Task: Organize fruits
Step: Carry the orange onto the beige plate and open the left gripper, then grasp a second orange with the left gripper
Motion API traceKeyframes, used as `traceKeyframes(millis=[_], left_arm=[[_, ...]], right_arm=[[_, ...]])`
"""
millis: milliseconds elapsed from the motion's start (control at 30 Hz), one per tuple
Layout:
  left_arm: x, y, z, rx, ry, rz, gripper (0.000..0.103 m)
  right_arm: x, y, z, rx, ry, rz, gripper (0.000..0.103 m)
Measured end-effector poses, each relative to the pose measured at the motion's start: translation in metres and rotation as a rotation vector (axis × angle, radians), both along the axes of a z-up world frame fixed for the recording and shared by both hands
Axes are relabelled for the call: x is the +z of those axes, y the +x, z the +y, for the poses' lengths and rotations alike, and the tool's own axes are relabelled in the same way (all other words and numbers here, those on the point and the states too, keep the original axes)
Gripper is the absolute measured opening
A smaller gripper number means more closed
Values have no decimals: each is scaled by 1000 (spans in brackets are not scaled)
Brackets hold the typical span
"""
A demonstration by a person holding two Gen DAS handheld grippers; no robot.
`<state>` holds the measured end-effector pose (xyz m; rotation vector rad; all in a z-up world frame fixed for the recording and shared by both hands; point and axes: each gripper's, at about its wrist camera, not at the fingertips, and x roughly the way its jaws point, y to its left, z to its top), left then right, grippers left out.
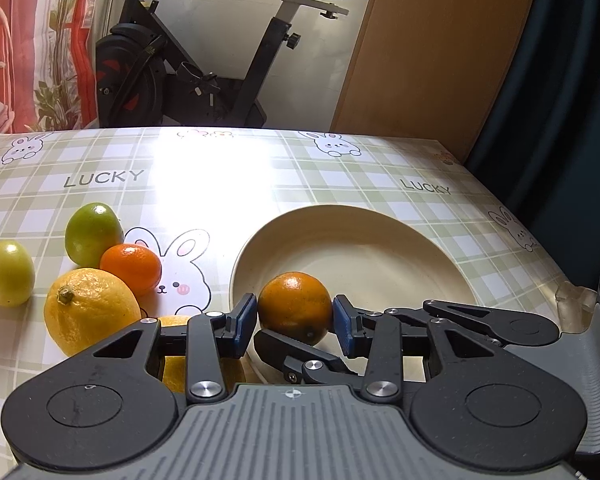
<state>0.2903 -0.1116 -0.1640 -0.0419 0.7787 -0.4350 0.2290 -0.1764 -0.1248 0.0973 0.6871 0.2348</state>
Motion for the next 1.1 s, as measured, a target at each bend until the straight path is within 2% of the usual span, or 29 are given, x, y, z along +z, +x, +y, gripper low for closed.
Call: traceKeyframes(millis=[133,300,467,567,700,867,1033,1100], left_arm=[[-2,1,-1,2,0,3,45],[8,-5,11,12,-60,-19,51],[24,-27,29,117,-115,-83,53],[30,-43,40,170,-128,-120,53],[34,-59,60,179,-151,-122,53],[39,-79,74,220,-116,-140,54],[43,-97,87,227,-112,-160,64],[42,-100,90,213,-122,-157,64]], right_arm=[[2,1,0,-38,-4,16,44],[14,-14,-1,-87,32,-19,45],[22,-39,2,-123,54,-51,46],[23,-54,10,-113,33,-60,46],[26,-70,21,-105,10,-80,46],[34,-84,29,-97,-18,-116,46],[39,-95,36,-88,-51,-133,46],[40,-97,38,-79,-64,-134,46]])
